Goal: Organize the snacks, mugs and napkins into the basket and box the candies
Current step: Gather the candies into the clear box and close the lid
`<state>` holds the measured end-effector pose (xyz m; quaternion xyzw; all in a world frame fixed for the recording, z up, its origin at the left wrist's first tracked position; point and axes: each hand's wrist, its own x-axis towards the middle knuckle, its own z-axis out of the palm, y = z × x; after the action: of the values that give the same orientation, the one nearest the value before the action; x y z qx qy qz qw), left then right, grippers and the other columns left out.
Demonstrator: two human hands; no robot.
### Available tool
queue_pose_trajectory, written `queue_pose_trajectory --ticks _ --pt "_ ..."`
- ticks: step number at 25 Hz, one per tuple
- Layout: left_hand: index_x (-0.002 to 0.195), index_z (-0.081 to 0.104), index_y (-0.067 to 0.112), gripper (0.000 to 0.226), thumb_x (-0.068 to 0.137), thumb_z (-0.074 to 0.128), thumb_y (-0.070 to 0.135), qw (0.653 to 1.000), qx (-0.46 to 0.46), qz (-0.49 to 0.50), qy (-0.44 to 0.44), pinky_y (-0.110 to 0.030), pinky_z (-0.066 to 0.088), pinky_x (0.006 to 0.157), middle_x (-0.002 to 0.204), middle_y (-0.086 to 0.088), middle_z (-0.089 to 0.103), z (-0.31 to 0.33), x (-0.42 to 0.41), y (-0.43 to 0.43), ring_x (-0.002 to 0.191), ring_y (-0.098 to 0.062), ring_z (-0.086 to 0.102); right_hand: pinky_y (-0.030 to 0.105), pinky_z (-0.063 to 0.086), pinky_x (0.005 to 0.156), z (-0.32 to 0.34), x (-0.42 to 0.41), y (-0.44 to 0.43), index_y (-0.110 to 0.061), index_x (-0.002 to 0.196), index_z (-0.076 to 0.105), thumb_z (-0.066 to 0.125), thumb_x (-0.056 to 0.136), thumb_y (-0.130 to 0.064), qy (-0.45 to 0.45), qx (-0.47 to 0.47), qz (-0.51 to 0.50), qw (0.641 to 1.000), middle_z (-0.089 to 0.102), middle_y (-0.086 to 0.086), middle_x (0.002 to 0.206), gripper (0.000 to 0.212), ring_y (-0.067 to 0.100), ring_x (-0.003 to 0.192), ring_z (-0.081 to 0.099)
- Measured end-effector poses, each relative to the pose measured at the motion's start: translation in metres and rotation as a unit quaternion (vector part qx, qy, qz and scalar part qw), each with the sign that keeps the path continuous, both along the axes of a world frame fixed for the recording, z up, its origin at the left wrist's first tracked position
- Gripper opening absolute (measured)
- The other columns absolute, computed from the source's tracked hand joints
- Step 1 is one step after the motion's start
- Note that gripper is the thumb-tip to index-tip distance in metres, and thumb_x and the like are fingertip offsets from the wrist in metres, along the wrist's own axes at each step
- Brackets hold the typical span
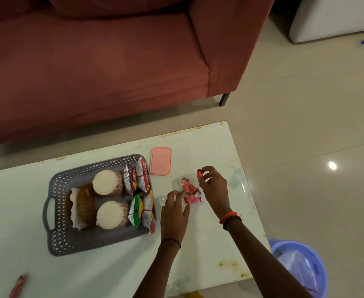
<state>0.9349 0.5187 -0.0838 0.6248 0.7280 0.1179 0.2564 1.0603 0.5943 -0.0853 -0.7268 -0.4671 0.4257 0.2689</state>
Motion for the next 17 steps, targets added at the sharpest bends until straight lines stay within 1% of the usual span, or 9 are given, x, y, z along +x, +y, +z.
queue_pose_trajectory --ticks 2,3,5,7,9,10,13,15,17 --pt "0.126 0.050 0.021 0.035 0.092 0.051 0.029 1.000 -0.005 0.007 -0.010 -0.033 0.053 0.091 0.129 -0.004 0.050 0.007 -0.004 -0.008 0.114 -0.019 0.055 0.029 0.058 0.077 0.003 -0.009 -0.005 -0.017 0.114 0.062 0.058 0.092 -0.027 0.002 -0.022 0.027 0.999 0.070 0.006 0.101 0.024 0.016 0.085 0.066" --pt "0.127 0.049 0.021 0.035 0.092 0.051 0.029 1.000 -0.009 0.014 -0.018 -0.035 0.053 0.090 0.129 -0.004 0.049 0.011 -0.006 -0.013 0.111 -0.020 0.057 0.032 0.057 0.082 0.005 -0.011 -0.008 -0.017 0.118 0.060 0.058 0.092 -0.023 -0.005 -0.033 0.045 0.998 0.068 0.006 0.103 0.027 0.018 0.091 0.065" --pt "0.126 0.049 0.022 0.035 0.092 0.050 0.029 0.999 -0.009 0.026 -0.030 -0.038 0.052 0.088 0.128 -0.003 0.050 0.019 -0.010 -0.022 0.102 -0.021 0.061 0.033 0.054 0.085 0.009 -0.013 -0.012 -0.015 0.122 0.057 0.057 0.090 -0.015 -0.031 -0.039 0.070 0.996 0.063 0.005 0.110 0.032 0.020 0.099 0.062" --pt "0.125 0.051 0.022 0.033 0.092 0.050 0.028 0.998 0.002 0.035 -0.044 -0.038 0.053 0.087 0.126 -0.003 0.051 0.026 -0.016 -0.031 0.100 -0.021 0.060 0.035 0.055 0.079 0.012 -0.013 -0.015 -0.010 0.113 0.059 0.053 0.089 -0.010 -0.044 -0.025 0.064 0.997 0.061 0.004 0.115 0.024 0.024 0.095 0.063" --pt "0.123 0.052 0.022 0.031 0.093 0.049 0.028 0.996 0.011 0.043 -0.081 -0.037 0.054 0.085 0.125 -0.002 0.051 0.034 -0.023 -0.041 0.100 -0.021 0.059 0.031 0.053 0.071 0.014 -0.017 -0.023 -0.007 0.100 0.061 0.049 0.089 -0.007 -0.061 -0.016 0.054 0.997 0.063 0.004 0.116 0.016 0.024 0.090 0.064" --pt "0.122 0.053 0.022 0.030 0.093 0.050 0.028 0.994 0.020 0.046 -0.101 -0.034 0.055 0.084 0.125 -0.002 0.051 0.038 -0.029 -0.047 0.099 -0.020 0.059 0.028 0.050 0.070 0.014 -0.021 -0.032 -0.006 0.099 0.061 0.047 0.090 -0.007 -0.077 -0.014 0.050 0.996 0.064 0.006 0.114 0.016 0.023 0.090 0.063" --pt "0.118 0.054 0.022 0.026 0.093 0.050 0.028 0.987 0.055 0.064 -0.139 -0.023 0.055 0.078 0.123 -0.001 0.053 0.051 -0.059 -0.070 0.095 -0.015 0.059 0.026 0.045 0.075 0.013 -0.039 -0.081 -0.002 0.100 0.062 0.048 0.092 -0.008 -0.127 -0.009 0.056 0.990 0.064 0.010 0.111 0.017 0.027 0.100 0.059" --pt "0.115 0.055 0.021 0.024 0.093 0.049 0.027 0.981 0.077 0.095 -0.153 -0.021 0.056 0.075 0.120 0.001 0.055 0.056 -0.085 -0.088 0.094 -0.010 0.060 0.024 0.043 0.073 0.011 -0.054 -0.120 -0.003 0.095 0.060 0.050 0.092 -0.007 -0.132 0.002 0.084 0.988 0.064 0.007 0.114 0.011 0.026 0.101 0.058" --pt "0.114 0.055 0.024 0.022 0.094 0.046 0.027 0.973 0.102 0.142 -0.148 -0.020 0.054 0.071 0.114 0.010 0.053 0.058 -0.124 -0.114 0.085 -0.005 0.058 0.022 0.042 0.072 0.011 -0.084 -0.154 -0.008 0.089 0.058 0.051 0.091 -0.005 -0.118 0.006 0.121 0.986 0.064 0.001 0.117 0.008 0.022 0.097 0.058"
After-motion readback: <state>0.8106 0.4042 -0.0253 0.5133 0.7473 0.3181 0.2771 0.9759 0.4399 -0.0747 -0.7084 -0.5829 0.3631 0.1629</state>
